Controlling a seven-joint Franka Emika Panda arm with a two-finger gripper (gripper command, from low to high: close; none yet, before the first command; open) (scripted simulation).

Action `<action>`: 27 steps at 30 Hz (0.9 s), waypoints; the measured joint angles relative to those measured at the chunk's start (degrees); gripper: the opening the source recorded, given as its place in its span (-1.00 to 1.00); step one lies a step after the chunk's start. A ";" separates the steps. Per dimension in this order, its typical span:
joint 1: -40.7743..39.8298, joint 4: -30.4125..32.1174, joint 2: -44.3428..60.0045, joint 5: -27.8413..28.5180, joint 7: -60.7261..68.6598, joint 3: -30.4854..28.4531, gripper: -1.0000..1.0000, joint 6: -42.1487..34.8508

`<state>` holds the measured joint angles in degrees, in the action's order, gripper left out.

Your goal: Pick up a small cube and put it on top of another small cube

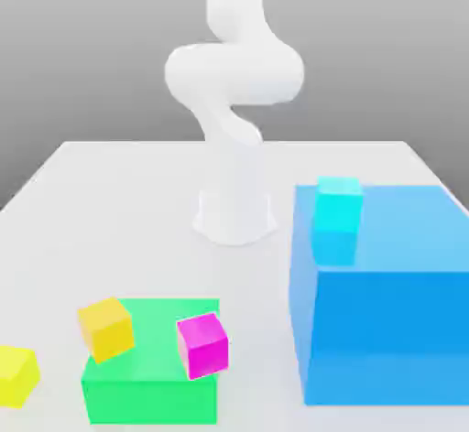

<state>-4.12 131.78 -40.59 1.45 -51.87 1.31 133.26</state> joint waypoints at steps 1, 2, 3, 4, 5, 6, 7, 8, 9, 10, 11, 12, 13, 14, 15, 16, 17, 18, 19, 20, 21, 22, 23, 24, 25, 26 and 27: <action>-1.72 0.00 2.27 0.66 -2.63 0.51 0.00 0.63; -3.37 0.00 4.44 1.28 -5.14 0.99 0.00 1.24; -4.92 0.00 6.58 1.92 -7.62 1.40 0.00 1.83; -6.41 0.00 8.69 2.56 -10.09 1.77 0.00 2.41; -7.85 0.00 10.79 3.21 -12.55 2.07 0.00 2.99; -9.22 -0.01 12.89 3.87 -15.00 2.31 0.00 3.56; -10.51 -0.01 14.99 4.54 -17.46 2.47 0.00 4.13; -11.76 -0.02 17.09 5.19 -19.91 2.57 0.00 4.70; -12.91 -0.02 19.19 5.83 -22.35 2.58 0.00 5.26; -14.02 -0.03 21.28 6.44 -24.76 2.53 0.00 5.83; -15.08 -0.03 23.37 6.99 -27.14 2.43 0.00 6.40; -16.20 -0.02 25.46 7.44 -29.43 2.36 0.00 7.01; -17.10 -0.03 27.54 7.90 -31.75 2.07 0.00 7.57; -17.91 -0.03 29.61 8.28 -34.00 1.70 0.00 8.15; -18.63 -0.03 31.68 8.56 -36.18 1.25 0.00 8.74; -19.43 -0.02 33.73 8.72 -38.28 0.81 0.00 9.35; -20.62 0.00 35.77 8.76 -40.30 0.28 0.00 9.98; -21.49 0.01 37.81 8.62 -42.17 -0.15 0.00 10.60; -22.61 0.04 39.83 8.40 -44.01 -0.59 0.00 11.26; -23.68 0.07 41.84 8.04 -45.75 -0.97 0.00 11.93; -24.31 0.10 43.83 7.54 -47.39 -1.27 0.00 12.61; -24.75 0.13 45.82 6.83 -48.85 -1.62 0.00 13.28; -25.18 0.17 47.78 6.02 -50.29 -2.02 0.00 13.98; -25.60 0.21 49.74 5.02 -51.58 -2.42 0.00 14.68; -26.12 0.26 51.68 3.85 -52.74 -2.78 0.00 15.37; -26.74 0.30 53.61 2.50 -53.78 -3.08 0.00 16.05; -27.44 0.33 55.51 1.00 -54.71 -3.28 0.00 16.72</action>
<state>-31.55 132.12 14.92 2.45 -106.58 -1.97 149.98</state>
